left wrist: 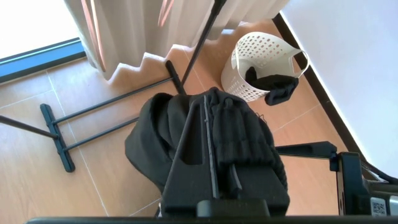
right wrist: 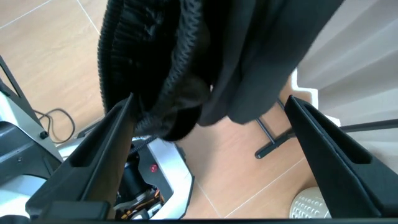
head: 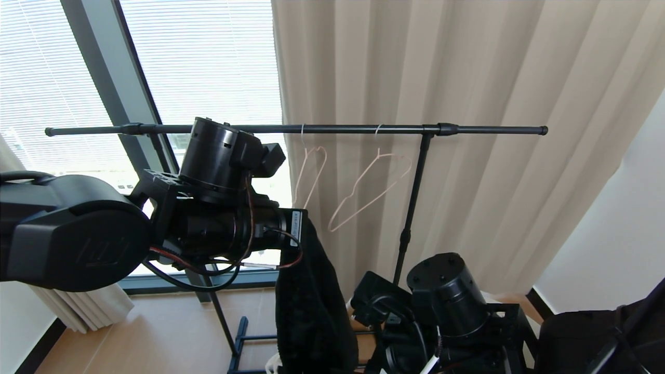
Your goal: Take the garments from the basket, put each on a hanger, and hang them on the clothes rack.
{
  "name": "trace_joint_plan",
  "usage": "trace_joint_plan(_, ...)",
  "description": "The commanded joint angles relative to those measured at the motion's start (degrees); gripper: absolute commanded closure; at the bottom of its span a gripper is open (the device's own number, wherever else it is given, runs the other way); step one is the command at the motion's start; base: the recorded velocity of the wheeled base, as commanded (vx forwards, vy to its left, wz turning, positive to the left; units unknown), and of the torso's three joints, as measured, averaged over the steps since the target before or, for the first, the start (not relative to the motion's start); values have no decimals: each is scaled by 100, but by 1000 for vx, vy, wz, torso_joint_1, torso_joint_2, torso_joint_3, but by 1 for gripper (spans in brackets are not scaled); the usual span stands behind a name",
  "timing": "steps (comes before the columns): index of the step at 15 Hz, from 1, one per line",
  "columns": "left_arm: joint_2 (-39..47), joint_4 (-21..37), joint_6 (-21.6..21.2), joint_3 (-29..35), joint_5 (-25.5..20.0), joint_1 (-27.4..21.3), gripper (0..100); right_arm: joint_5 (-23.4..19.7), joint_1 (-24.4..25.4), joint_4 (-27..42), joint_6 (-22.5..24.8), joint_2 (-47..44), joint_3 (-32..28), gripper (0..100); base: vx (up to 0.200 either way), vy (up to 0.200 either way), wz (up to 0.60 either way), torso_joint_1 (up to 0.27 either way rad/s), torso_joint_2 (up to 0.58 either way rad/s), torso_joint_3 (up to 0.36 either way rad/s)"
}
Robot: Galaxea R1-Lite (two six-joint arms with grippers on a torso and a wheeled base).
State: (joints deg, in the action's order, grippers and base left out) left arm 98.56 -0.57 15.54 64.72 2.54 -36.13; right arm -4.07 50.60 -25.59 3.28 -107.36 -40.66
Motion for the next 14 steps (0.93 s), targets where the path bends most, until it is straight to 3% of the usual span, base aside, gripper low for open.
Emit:
trace_joint_plan(1, -4, -4, 1, -3, 1, 1, 100, 3, 2, 1, -20, -83, -13, 0, 0, 0, 0, 0, 0, 0)
trace_joint_plan(4, 14, -4, 1, 6, -7, 10, 100, 3, -7, -16, -47, -294, -83, 0, 0, 0, 0, 0, 0, 0)
trace_joint_plan(7, 14, -4, 1, 6, -7, 1, 100, 152, -103, -605, -240, -716, -83, 0, 0, 0, 0, 0, 0, 0)
trace_joint_plan(13, -4, -4, 1, -3, -7, 10, 100, 214, -209, -649, -240, -874, -92, 0, 0, 0, 0, 0, 0, 0)
trace_joint_plan(14, -4, -4, 1, -3, -7, 10, 100, 205, -209, -649, -240, -883, -100, 100, 0, 0, 0, 0, 0, 0)
